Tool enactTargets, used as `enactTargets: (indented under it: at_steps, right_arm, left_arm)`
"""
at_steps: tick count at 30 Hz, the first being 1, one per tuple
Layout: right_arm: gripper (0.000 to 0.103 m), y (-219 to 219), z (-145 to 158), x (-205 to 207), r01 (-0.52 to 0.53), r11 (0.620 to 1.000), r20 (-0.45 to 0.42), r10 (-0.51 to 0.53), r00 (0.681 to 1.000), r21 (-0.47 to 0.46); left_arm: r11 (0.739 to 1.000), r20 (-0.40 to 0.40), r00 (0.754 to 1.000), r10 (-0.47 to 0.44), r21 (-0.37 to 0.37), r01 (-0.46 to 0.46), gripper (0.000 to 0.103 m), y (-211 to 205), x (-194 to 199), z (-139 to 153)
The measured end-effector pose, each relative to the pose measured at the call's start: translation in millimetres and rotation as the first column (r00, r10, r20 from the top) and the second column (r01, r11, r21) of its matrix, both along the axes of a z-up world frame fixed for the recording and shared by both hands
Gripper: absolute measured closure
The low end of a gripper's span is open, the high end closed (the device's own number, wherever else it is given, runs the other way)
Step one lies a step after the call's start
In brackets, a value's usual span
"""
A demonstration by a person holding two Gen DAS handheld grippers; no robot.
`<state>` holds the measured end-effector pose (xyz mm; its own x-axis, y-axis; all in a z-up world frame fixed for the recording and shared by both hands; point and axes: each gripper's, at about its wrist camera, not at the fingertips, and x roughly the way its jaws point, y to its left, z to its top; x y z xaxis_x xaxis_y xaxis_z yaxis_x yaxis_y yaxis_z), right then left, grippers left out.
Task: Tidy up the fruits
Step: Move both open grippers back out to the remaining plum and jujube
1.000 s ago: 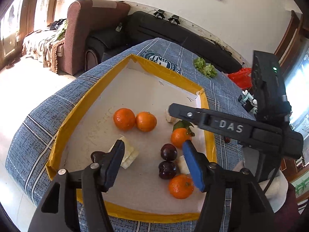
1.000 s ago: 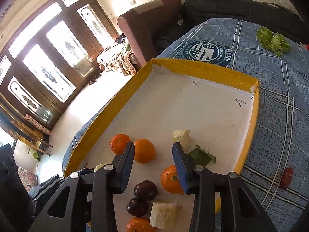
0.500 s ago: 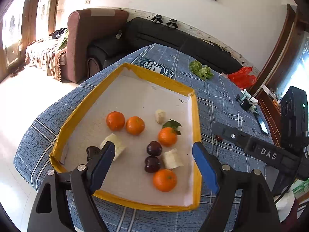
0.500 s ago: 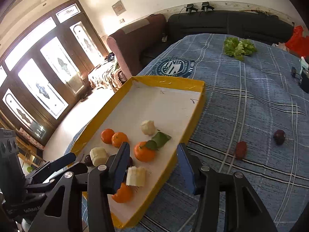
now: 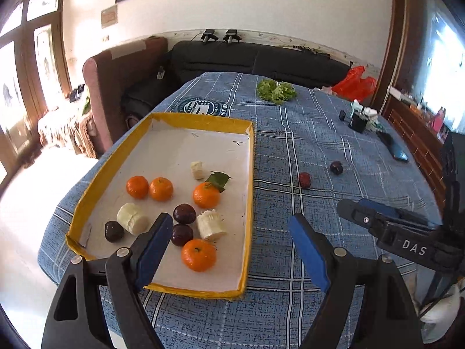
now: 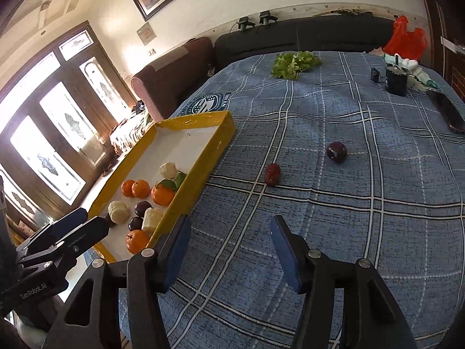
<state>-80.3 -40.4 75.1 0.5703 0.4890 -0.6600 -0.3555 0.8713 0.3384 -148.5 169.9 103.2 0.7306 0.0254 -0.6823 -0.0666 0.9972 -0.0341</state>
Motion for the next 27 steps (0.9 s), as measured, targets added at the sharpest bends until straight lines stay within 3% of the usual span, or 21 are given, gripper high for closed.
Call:
enactTargets:
  at_steps: [3, 10, 27]
  right_arm:
    - [0.04, -7.5, -0.1, -5.0, 0.01, 1.0, 0.008, -0.01, 1.0, 0.005]
    - [0.037, -25.3, -1.6, -8.3, 0.039, 0.999, 0.007, -0.039, 0.999, 0.019]
    - [0.037, -34.9, -15.2, 0.1, 0.05, 0.998, -0.03, -0.049, 0.998, 0.03]
  left_arm:
    - [0.999, 0.007, 1.0, -0.01, 0.054, 0.009, 0.021, -16.8, -2.8, 0.9]
    - [0.995, -0.009, 1.0, -0.022, 0.094, 0.023, 0.021, -31.8, -5.2, -0.3]
    - [0.994, -0.055, 0.998, -0.036, 0.101, 0.042, 0.021, -39.8, 4.9, -13.3]
